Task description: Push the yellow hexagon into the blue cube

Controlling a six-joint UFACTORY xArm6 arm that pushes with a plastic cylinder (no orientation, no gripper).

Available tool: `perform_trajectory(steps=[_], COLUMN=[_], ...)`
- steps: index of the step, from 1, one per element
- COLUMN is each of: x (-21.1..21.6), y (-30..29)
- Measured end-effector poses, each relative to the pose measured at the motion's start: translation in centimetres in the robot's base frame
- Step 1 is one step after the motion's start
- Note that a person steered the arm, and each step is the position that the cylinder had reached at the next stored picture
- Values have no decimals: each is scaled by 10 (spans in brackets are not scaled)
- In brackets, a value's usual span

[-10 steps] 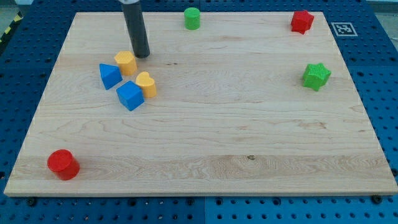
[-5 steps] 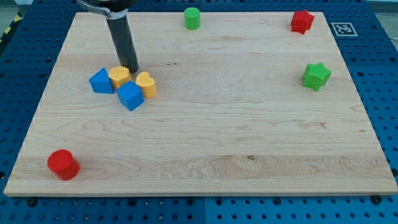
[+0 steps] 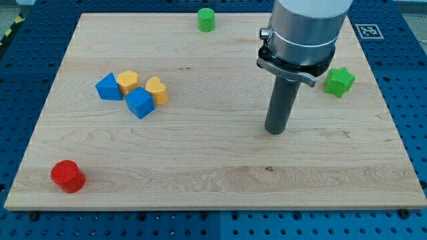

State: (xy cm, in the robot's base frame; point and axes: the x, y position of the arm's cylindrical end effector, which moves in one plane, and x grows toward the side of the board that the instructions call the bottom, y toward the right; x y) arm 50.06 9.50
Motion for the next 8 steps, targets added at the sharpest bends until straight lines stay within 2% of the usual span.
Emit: perform_trajectory(steps=[3,4,5,7,8], x=[11,28,34,34,36], y=[-4,-44,-122,-328,-399])
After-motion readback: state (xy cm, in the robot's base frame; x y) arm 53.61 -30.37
